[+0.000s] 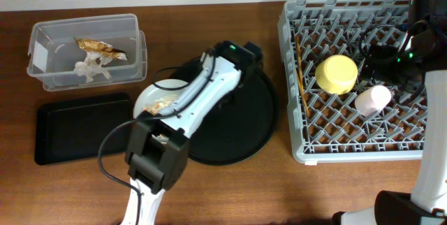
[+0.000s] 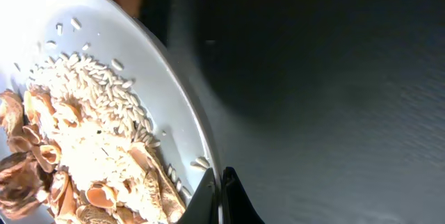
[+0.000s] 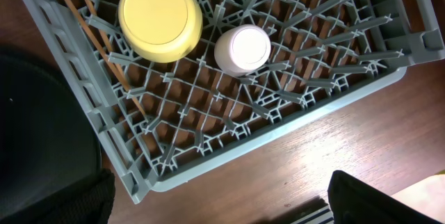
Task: Sort waste into correct bins and load items into the dishwasher rack
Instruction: 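Lift the plate with the left gripper and carry it over the small black tray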
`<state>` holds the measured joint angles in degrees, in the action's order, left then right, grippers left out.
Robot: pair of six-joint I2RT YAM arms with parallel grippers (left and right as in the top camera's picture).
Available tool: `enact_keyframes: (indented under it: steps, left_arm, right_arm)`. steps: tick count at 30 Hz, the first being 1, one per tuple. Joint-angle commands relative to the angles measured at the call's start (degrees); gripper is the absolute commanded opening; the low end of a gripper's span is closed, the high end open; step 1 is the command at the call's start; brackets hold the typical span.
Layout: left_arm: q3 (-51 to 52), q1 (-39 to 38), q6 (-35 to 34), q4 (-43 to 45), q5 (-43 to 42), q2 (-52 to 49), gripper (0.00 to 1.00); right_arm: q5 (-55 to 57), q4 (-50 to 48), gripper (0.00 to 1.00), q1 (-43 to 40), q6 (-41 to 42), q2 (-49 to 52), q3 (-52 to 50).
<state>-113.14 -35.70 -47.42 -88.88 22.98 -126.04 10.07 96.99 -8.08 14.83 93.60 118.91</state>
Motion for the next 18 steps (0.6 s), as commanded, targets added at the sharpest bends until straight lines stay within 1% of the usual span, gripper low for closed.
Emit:
enact_keyframes:
  steps: [1, 4, 8, 10, 15, 16, 18]
  left_arm:
    - [-1.03, 4.83, -0.92, -2.14, 1.92, 0.35, 0.01]
    - [-1.03, 8.87, -0.28, -3.72, 1.81, 0.98, 0.01]
    - [-1.03, 14.51, 0.44, -4.0, -0.98, 3.8, 0.01]
    - [-1.03, 17.42, 4.42, -2.21, -3.98, 5.53, 0.01]
    - [-1.03, 24.52, 13.49, 3.43, -15.54, 7.48, 0.01]
    - [-1.03, 26.03, 14.75, 4.22, -17.53, 7.48, 0.01]
    - [-1.03, 28.63, 15.21, 4.83, -18.93, 7.45, 0.01]
  right_arm:
    - [0.96, 0.31, 0.98, -0.24, 0.48, -0.22, -0.11]
    - [0.96, 0.33, 0.98, -0.24, 0.48, -0.22, -0.11]
    - [0.96, 0.33, 0.98, -0.24, 0.48, -0.22, -0.11]
    - [0.96, 0.31, 0.98, -0.24, 0.48, -0.22, -0.11]
    - [0.96, 0.31, 0.99, -0.24, 0.48, -0.22, -0.11]
    - [0.96, 0.31, 0.98, -0.24, 0.48, -0.22, -0.11]
    - [0.96, 0.33, 0.98, -0.24, 0.48, -0.22, -0.11]
